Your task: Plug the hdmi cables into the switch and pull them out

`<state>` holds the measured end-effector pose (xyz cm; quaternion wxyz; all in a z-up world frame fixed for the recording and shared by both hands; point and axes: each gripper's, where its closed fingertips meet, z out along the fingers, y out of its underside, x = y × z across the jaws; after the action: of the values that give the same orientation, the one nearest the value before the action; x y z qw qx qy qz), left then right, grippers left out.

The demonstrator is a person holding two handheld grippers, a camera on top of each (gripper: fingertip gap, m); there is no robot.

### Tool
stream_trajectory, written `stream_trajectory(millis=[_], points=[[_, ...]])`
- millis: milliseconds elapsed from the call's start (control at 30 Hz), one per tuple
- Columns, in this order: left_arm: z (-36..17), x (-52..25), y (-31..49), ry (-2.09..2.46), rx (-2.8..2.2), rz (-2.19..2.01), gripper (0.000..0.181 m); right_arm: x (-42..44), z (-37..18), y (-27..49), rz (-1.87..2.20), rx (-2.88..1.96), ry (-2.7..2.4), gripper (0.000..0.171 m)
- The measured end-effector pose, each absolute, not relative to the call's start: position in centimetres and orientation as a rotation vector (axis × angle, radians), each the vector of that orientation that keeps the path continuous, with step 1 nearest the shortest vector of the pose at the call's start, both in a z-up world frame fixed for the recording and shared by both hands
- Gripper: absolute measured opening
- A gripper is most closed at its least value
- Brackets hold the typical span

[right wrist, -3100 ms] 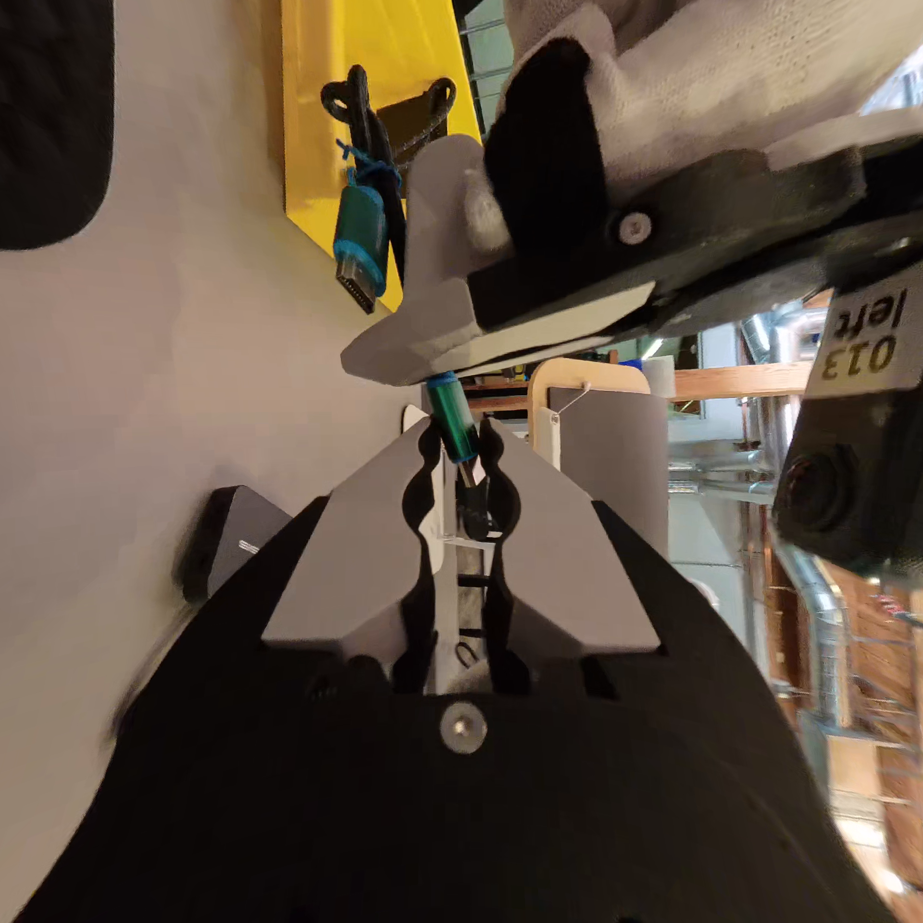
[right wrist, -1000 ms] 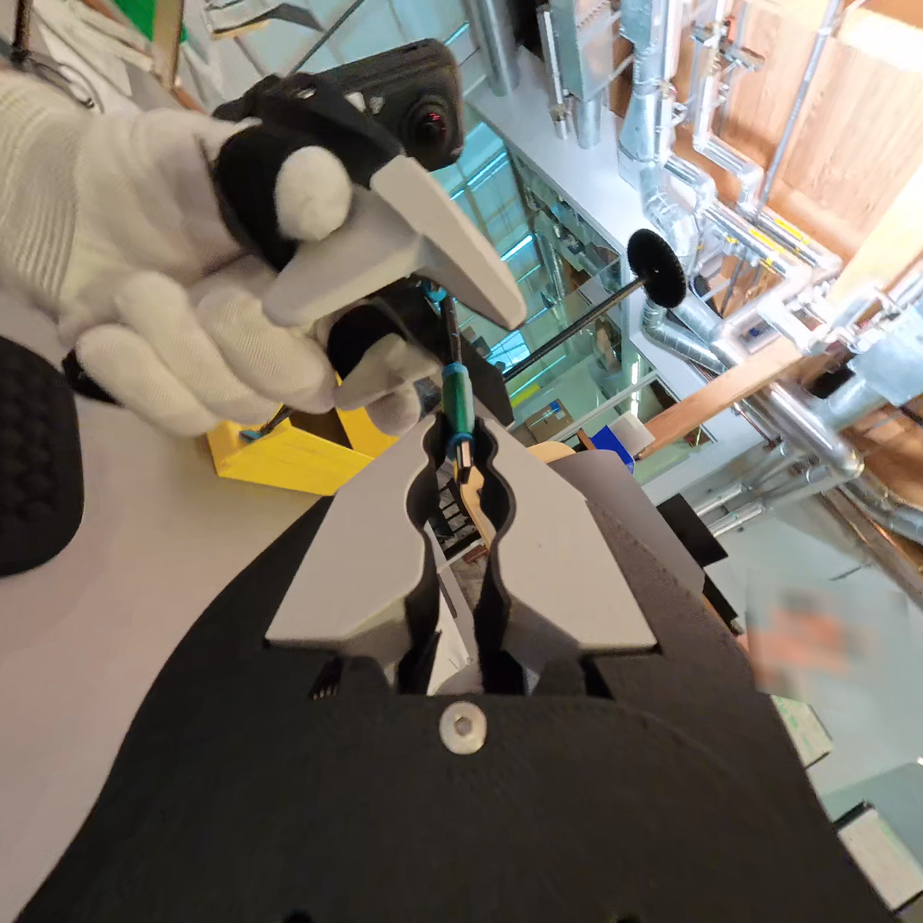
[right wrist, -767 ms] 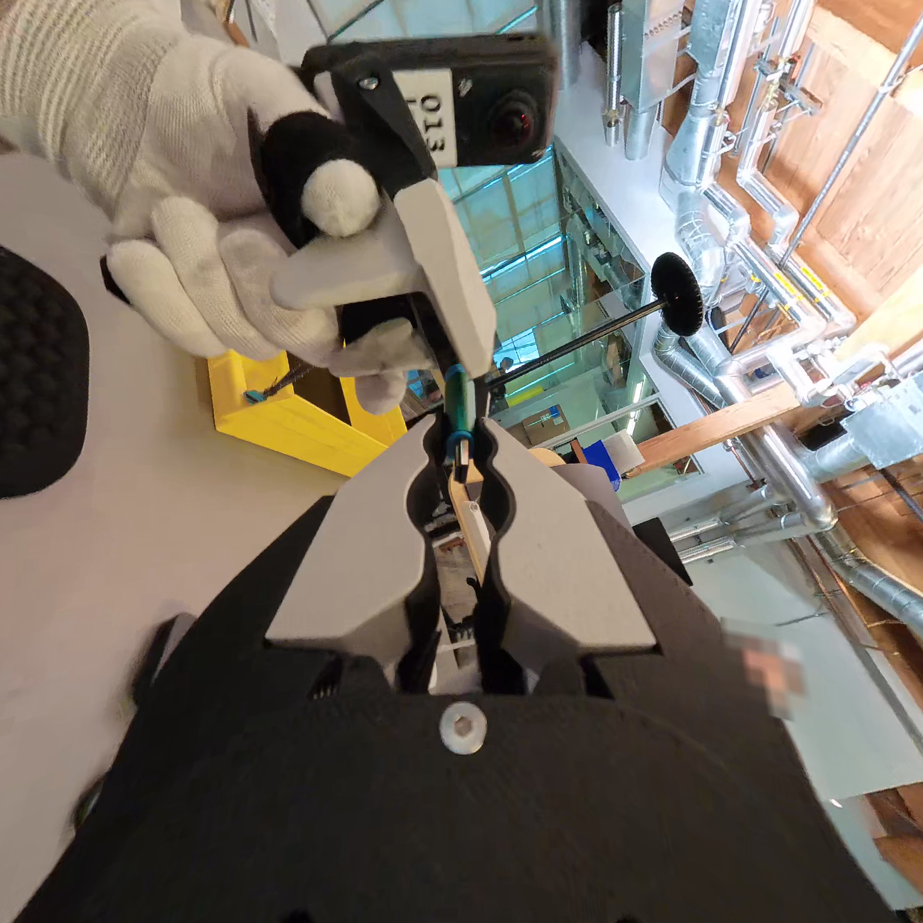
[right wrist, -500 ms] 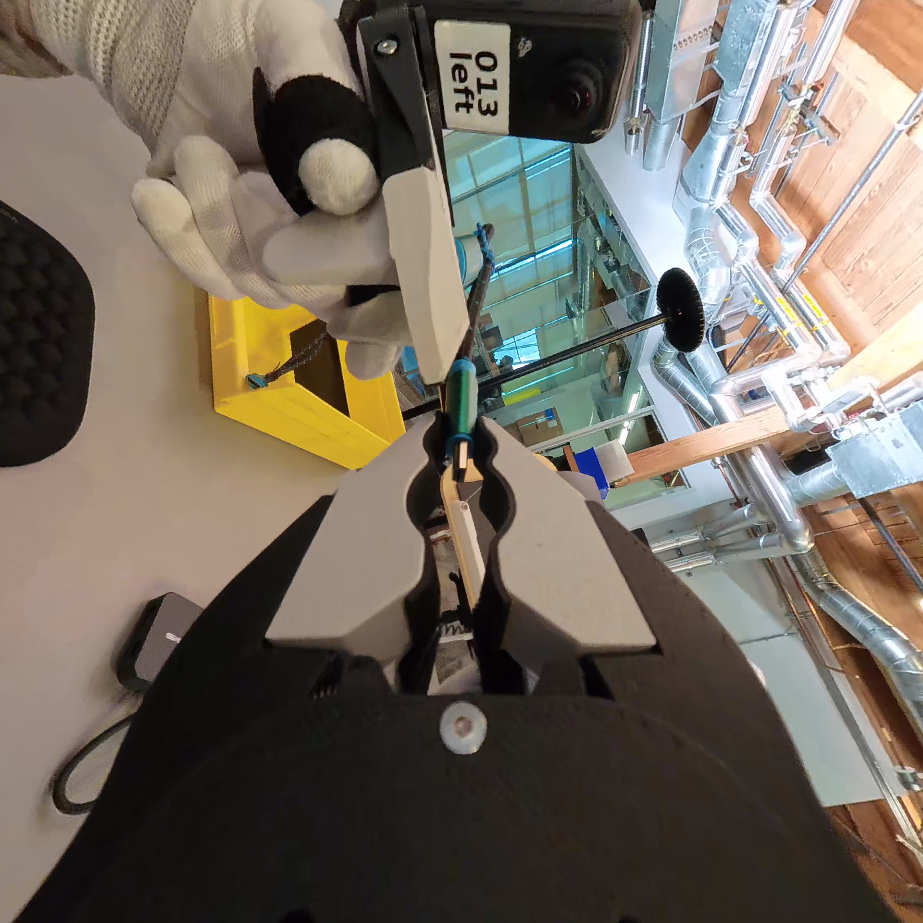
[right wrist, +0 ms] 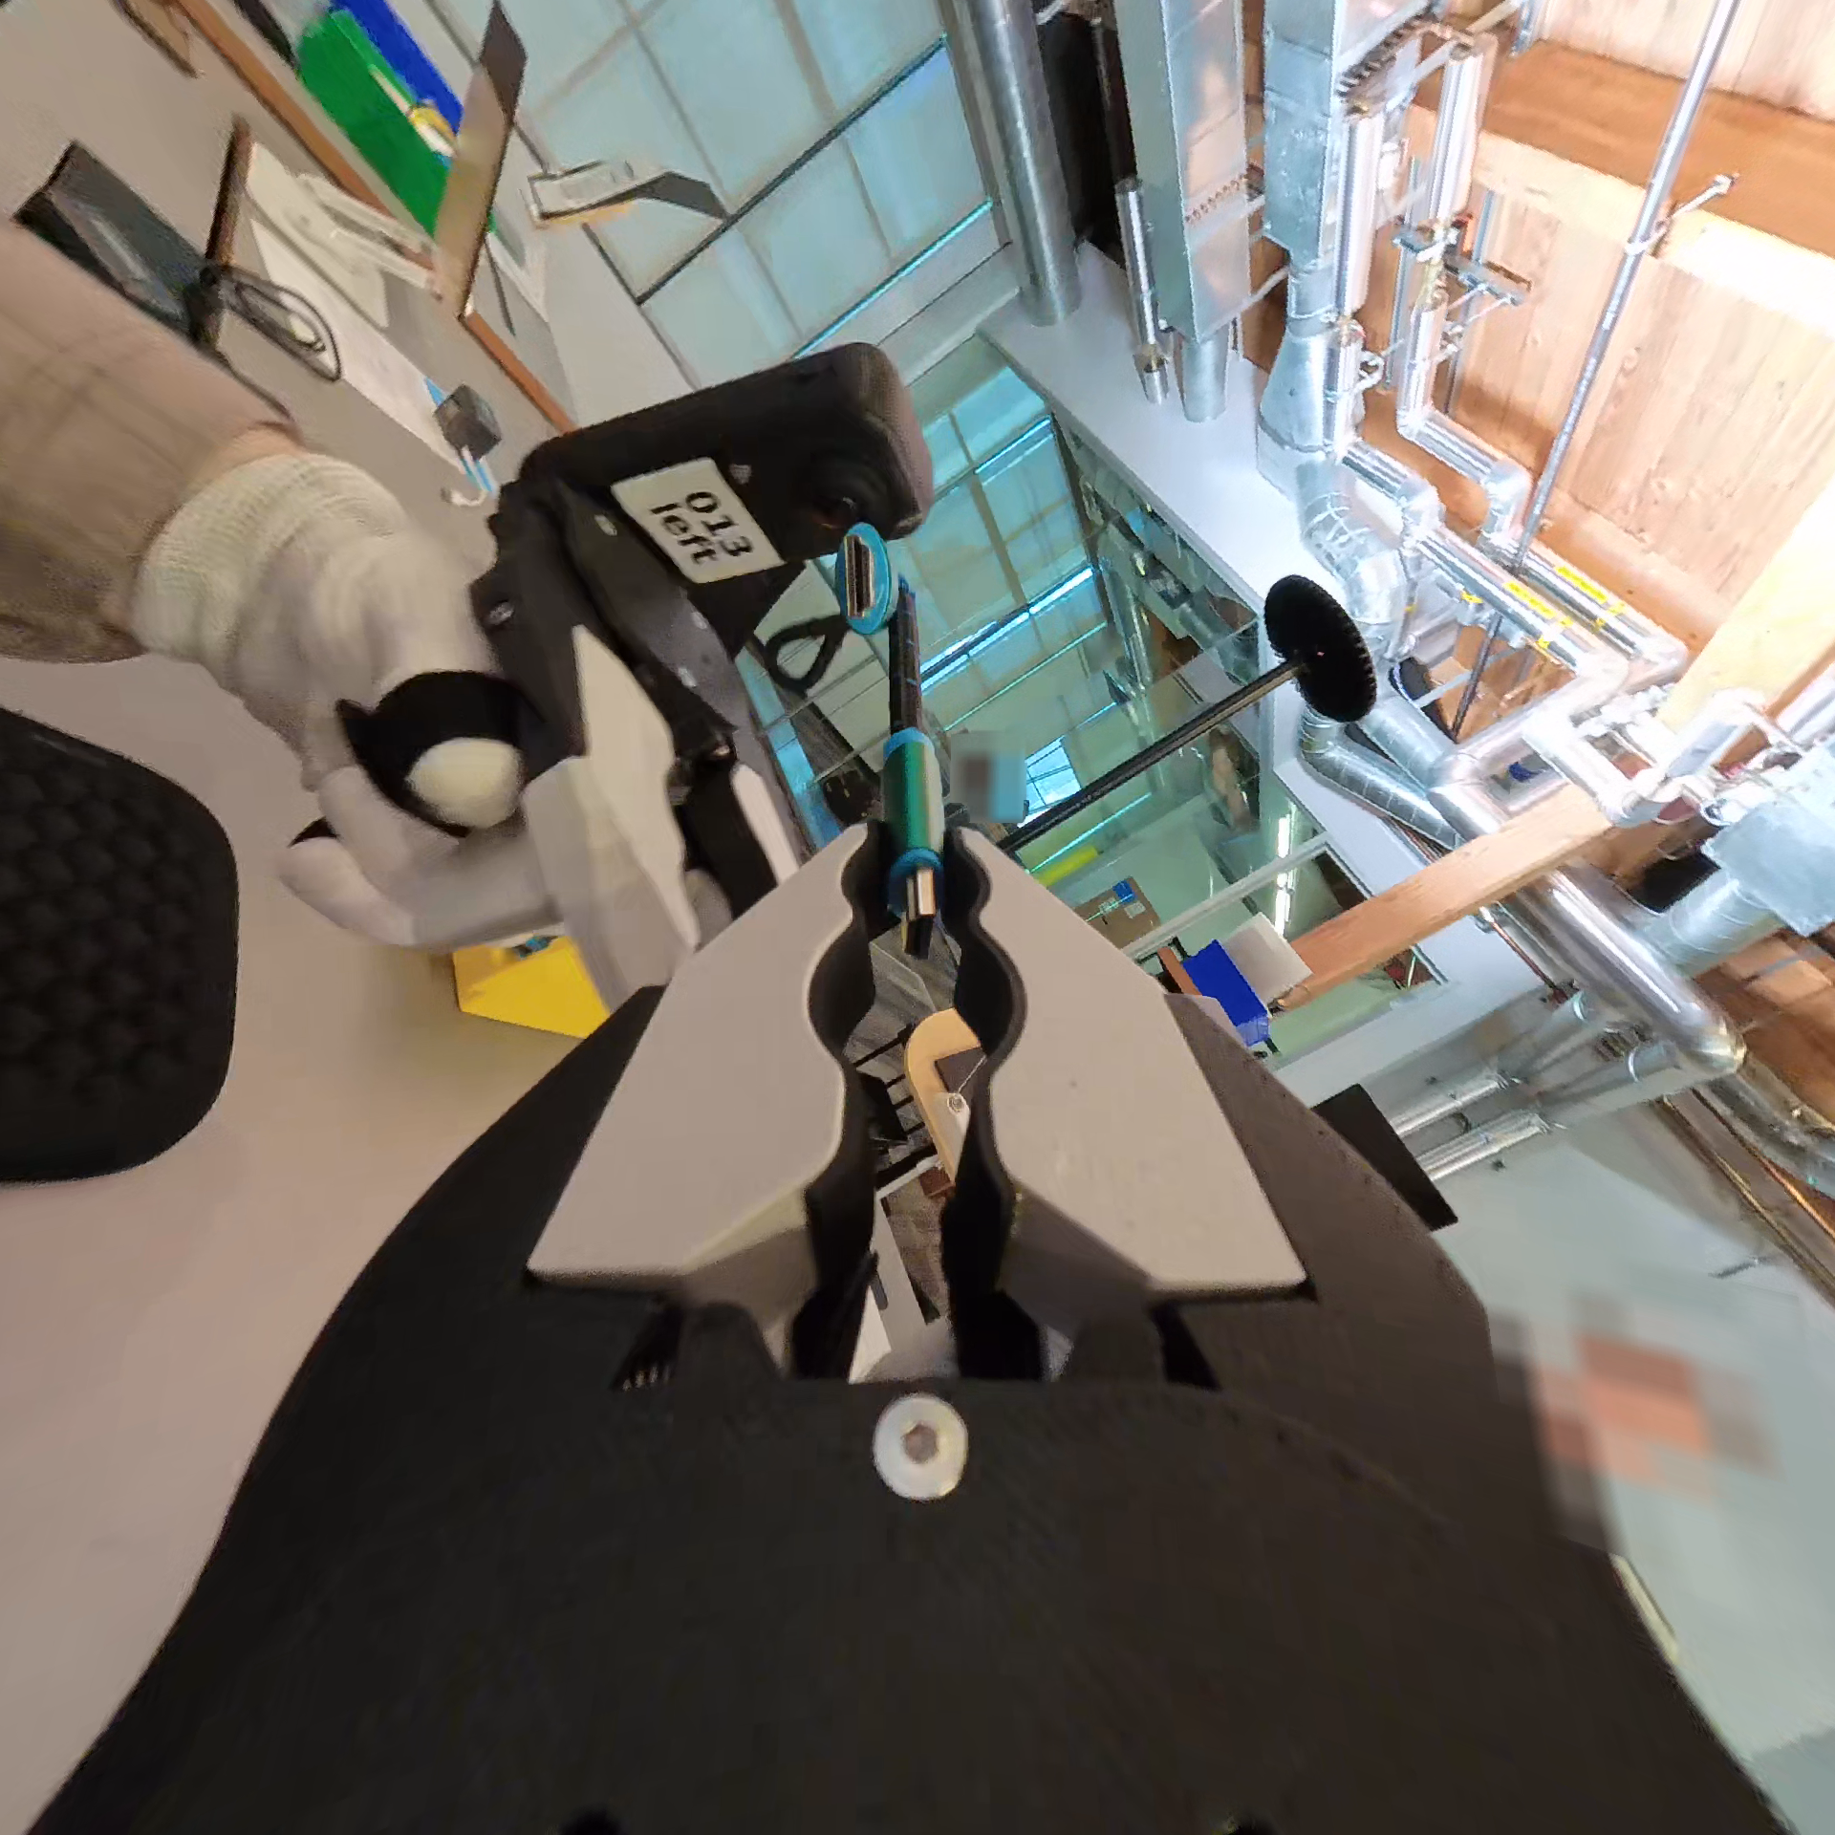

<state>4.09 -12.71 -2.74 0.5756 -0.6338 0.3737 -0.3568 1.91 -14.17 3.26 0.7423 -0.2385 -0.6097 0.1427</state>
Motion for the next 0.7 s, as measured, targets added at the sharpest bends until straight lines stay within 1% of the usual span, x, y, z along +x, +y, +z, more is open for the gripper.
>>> stream_trajectory(millis=[67,133,267,300,467,700], points=[[-0.5,4.3,-13.9,0.877,-1.372,-0.99,0.058,2.0,3.1,-14.6,0.341,-0.511,-1.364,0.008],[1.3,4.4,-14.9,0.902,-1.297,-1.038,0.058,2.2,2.8,-14.7,0.369,-0.506,-1.392,0.008],[2.4,4.8,-15.8,0.957,-1.289,-1.09,0.032,2.4,2.1,-14.7,0.384,-0.5,-1.45,0.008],[2.5,4.9,-15.6,0.947,-1.296,-1.081,0.03,2.5,2.0,-14.6,0.374,-0.498,-1.457,0.008],[3.3,5.0,-15.9,0.895,-1.302,-1.143,0.033,2.6,2.4,-14.5,0.182,-0.458,-1.474,0.008],[2.9,4.9,-15.4,0.861,-1.45,-1.001,0.03,2.6,2.5,-13.9,0.04,-0.425,-1.46,0.008]])
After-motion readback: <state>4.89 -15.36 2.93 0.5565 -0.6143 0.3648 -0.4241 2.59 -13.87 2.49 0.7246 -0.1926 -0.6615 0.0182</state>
